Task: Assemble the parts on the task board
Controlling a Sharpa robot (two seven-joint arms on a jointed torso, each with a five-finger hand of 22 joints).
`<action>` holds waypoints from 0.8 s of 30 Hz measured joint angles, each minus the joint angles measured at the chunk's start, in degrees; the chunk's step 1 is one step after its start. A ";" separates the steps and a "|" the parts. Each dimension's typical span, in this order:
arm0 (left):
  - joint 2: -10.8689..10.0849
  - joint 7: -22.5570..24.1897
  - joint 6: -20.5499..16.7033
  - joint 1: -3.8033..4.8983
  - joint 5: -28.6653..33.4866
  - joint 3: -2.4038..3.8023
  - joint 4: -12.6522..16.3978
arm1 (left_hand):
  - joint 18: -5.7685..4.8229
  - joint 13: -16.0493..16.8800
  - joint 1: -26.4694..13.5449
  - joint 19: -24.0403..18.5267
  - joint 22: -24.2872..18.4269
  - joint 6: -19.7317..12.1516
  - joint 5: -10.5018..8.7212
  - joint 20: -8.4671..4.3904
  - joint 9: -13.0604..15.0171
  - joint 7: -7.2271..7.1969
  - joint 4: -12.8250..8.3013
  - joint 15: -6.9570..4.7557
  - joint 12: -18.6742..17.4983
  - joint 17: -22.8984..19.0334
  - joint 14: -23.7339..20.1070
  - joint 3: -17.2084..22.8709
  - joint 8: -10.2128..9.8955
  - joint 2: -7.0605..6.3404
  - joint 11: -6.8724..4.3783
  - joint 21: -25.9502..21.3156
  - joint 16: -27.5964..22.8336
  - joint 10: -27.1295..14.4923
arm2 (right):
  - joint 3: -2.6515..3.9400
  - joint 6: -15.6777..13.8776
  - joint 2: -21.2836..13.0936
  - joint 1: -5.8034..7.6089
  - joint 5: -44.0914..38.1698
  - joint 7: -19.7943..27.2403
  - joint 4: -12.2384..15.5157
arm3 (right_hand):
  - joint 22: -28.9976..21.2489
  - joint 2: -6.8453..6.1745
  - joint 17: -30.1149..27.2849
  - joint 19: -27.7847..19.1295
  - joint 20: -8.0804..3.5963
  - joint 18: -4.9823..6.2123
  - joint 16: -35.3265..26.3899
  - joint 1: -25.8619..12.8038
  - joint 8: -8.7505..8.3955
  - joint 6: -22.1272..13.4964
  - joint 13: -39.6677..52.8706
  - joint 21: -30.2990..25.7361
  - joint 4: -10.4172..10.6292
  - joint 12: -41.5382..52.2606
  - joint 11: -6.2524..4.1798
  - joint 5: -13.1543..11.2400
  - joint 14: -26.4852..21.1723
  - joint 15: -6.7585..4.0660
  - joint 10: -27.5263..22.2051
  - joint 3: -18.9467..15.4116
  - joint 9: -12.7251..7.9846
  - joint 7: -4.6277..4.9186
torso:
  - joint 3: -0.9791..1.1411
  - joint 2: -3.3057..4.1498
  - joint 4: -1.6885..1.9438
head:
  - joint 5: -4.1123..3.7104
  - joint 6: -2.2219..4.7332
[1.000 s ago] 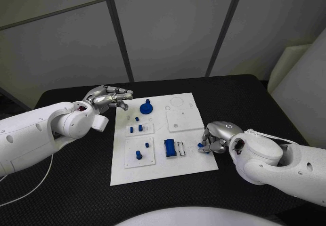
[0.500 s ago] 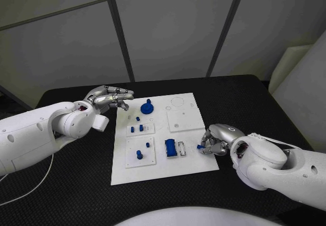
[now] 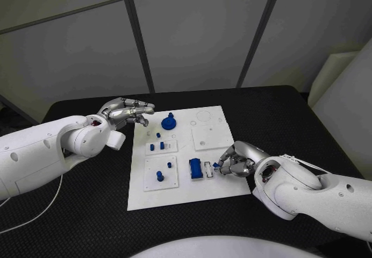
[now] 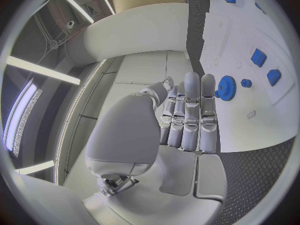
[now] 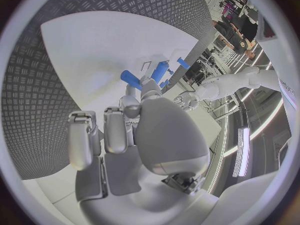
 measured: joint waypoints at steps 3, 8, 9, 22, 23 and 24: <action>0.00 -0.07 0.11 0.00 0.00 0.00 0.02 | 0.00 0.00 0.00 0.00 -0.05 0.00 0.00 0.00 0.00 0.00 0.00 0.00 0.00 0.00 0.00 0.00 0.00 0.00 0.00 0.00 0.00 0.00 | 0.00 -0.64 0.92 0.00 0.95 0.04 -0.59 | 0.00 0.23 0.08 0.00 0.00 0.00 0.00 -0.23 0.05 0.01 0.11 0.00 0.49 0.02 0.00 -0.01 0.00 0.00 0.00 -0.02 -0.06 -0.01 | 0.01 0.02 0.00 | 0.09 -0.04; 0.08 -0.15 0.22 0.00 0.00 0.00 0.00 | 0.00 -0.01 0.00 0.00 -0.05 0.00 0.00 0.00 0.00 0.00 0.00 0.00 0.00 0.00 0.00 0.00 0.00 0.00 0.00 0.00 0.00 0.00 | 0.00 -0.90 2.52 0.01 1.92 -0.05 -1.57 | 0.00 0.51 0.15 0.00 0.00 0.00 0.00 -0.51 0.05 0.10 0.27 0.00 1.04 0.05 -0.07 -0.08 0.00 0.00 0.13 -0.56 -0.22 -0.10 | 0.03 0.02 0.00 | 0.19 -0.09; 0.09 -0.17 0.25 0.00 0.00 0.00 0.00 | 0.00 -0.01 0.00 0.00 -0.05 0.00 0.00 0.00 -0.01 0.00 0.00 0.00 0.00 0.00 0.00 0.00 0.00 0.00 0.00 0.00 0.00 0.00 | 0.00 -0.89 2.82 0.01 2.08 -0.11 -1.78 | 0.00 0.54 0.15 0.00 0.00 0.00 0.00 -0.54 0.05 0.13 0.27 0.00 1.08 0.05 0.11 -0.09 0.00 0.00 0.31 -0.60 -0.22 -0.08 | 0.03 0.02 0.00 | 0.20 -0.10; 0.13 -0.28 0.39 0.00 0.00 0.00 0.03 | 0.00 -0.02 0.00 0.00 -0.05 0.00 0.00 0.00 -0.02 0.00 0.00 0.00 0.00 0.01 0.00 0.00 0.00 0.00 0.00 0.00 0.03 0.00 | 0.00 -0.64 5.06 0.01 2.19 -1.39 -3.26 | 0.00 -0.12 0.44 0.23 -0.22 0.00 0.23 -3.87 0.82 2.44 0.69 0.00 4.05 0.70 -0.60 -0.96 0.03 -0.41 1.03 -2.31 0.55 -0.86 | 0.08 0.02 -0.10 | 0.56 -0.36; 0.13 -0.29 0.40 0.00 0.00 0.00 0.04 | 0.00 -0.02 0.00 0.00 -0.05 0.00 0.00 0.00 -0.02 0.00 0.00 0.00 0.00 0.01 0.00 0.00 0.00 0.00 0.00 0.00 0.03 0.00 | 0.00 -0.56 5.11 0.01 2.06 -1.49 -3.32 | 0.00 -0.12 0.44 0.23 -0.22 0.00 0.23 -3.87 0.89 2.55 0.71 0.00 4.13 0.71 -0.61 -0.96 0.01 -0.43 1.04 -2.39 0.57 -0.87 | 0.08 0.02 -0.10 | 0.56 -0.39; 0.13 -0.29 0.40 0.00 0.00 0.00 0.04 | 0.00 -0.02 0.00 0.00 -0.06 0.00 0.00 0.00 -0.01 0.00 0.00 0.00 0.00 0.01 0.00 0.00 0.00 0.00 0.00 -0.19 0.03 0.00 | 0.00 -0.49 5.16 0.01 1.89 -1.58 -3.37 | 0.00 -0.12 0.42 0.22 -0.22 0.00 0.23 -3.87 0.90 2.57 0.72 0.00 4.13 0.73 -0.61 -0.96 0.01 -0.43 1.04 -2.39 0.60 -0.87 | 0.08 0.02 -0.10 | 0.56 -0.41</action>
